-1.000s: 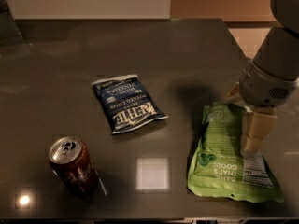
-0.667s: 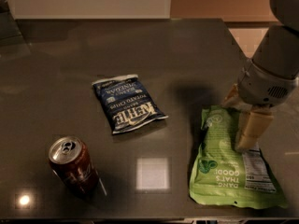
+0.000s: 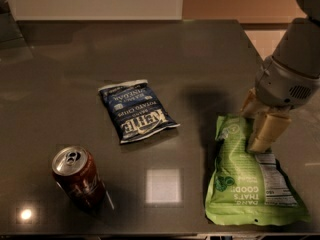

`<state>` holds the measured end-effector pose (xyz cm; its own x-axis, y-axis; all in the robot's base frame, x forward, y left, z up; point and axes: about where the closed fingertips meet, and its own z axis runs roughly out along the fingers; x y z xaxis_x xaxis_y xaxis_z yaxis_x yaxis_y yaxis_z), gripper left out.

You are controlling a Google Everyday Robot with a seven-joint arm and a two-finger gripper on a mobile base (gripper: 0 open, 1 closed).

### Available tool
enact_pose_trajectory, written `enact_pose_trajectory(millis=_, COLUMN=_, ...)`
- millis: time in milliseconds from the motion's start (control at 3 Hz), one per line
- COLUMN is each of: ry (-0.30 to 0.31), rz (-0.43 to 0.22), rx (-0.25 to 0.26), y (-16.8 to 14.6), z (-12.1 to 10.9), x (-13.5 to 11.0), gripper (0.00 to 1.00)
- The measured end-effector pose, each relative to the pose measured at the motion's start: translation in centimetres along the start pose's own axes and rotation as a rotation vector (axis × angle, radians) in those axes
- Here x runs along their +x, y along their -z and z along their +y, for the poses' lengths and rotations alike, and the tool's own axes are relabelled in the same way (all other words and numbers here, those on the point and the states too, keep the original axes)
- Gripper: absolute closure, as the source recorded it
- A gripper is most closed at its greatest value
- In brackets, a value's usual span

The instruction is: Pick green rice chip bag

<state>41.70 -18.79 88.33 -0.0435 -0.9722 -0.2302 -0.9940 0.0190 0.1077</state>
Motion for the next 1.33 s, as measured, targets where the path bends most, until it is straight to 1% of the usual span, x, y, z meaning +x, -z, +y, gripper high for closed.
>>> enact_pose_trajectory(millis=333, ry=0.013, rz=-0.035, rx=0.009, y=1.3, z=-0.2, x=-0.7, gripper=1.0)
enact_pose_trajectory(millis=667, ry=0.043, rz=-0.095, rx=0.043, y=3.8, z=-0.6, x=-2.2, gripper=1.0)
enact_pose_trajectory(millis=1000, ry=0.071, rz=-0.177, rx=0.097, y=7.0, z=-1.7, x=-4.1, gripper=1.0)
enact_pose_trajectory(millis=1333, ry=0.091, rz=-0.244, rx=0.152, y=10.1, z=-2.8, x=-5.9, gripper=1.0)
